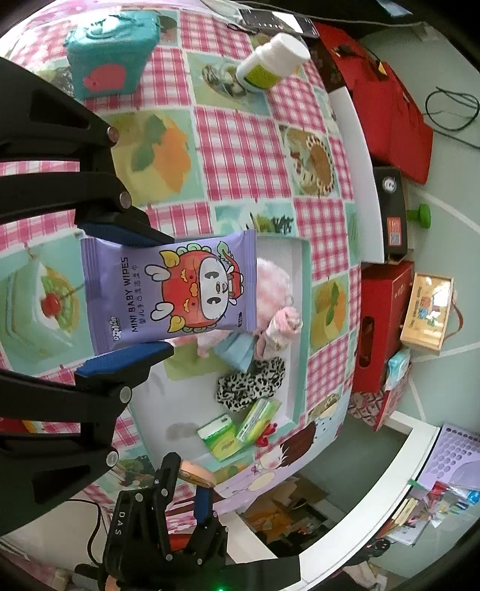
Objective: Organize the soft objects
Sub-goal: 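Open the left tool to drop the wipes pack while the right releases the orange cup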
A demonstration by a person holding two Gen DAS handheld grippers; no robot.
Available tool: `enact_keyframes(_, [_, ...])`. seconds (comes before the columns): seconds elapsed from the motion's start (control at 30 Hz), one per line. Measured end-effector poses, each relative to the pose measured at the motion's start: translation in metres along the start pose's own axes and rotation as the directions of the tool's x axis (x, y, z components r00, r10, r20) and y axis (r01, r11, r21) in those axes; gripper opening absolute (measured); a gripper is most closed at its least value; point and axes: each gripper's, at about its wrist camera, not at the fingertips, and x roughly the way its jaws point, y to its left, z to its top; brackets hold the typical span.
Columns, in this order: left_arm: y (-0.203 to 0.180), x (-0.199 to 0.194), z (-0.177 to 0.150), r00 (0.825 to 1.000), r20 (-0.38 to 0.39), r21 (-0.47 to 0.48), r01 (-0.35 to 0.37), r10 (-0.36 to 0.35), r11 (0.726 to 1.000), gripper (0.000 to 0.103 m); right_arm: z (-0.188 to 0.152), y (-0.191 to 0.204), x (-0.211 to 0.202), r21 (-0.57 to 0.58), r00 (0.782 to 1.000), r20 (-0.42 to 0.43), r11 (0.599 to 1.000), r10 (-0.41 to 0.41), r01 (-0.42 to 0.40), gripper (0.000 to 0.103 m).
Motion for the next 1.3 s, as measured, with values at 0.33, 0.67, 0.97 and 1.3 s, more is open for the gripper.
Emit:
enact_keyframes(0.33, [-0.011, 0.023, 0.004, 1.0, -0.027, 0.02, 0.012, -0.012, 1.0, 0.052, -0.007, -0.009, 0.013, 0.015, 0.999, -0.035, 1.0, 0.003, -0.003, 0.054])
enact_keyframes(0.67, [-0.009, 0.032, 0.005, 0.998, -0.049, 0.013, 0.027, -0.027, 1.0, 0.053, 0.0, 0.002, 0.026, -0.01, 0.999, -0.048, 1.0, 0.016, -0.016, 0.054])
enact_keyframes(0.97, [-0.003, 0.028, 0.003, 0.998, -0.056, -0.007, 0.038, -0.038, 0.999, 0.06, 0.008, 0.01, 0.023, -0.02, 1.0, -0.031, 1.0, -0.004, 0.004, 0.069])
enact_keyframes(1.3, [0.013, 0.016, -0.005, 0.998, -0.059, -0.049, -0.01, 0.007, 0.999, 0.063, 0.007, 0.019, 0.017, -0.004, 0.999, -0.005, 0.999, -0.037, 0.037, 0.081])
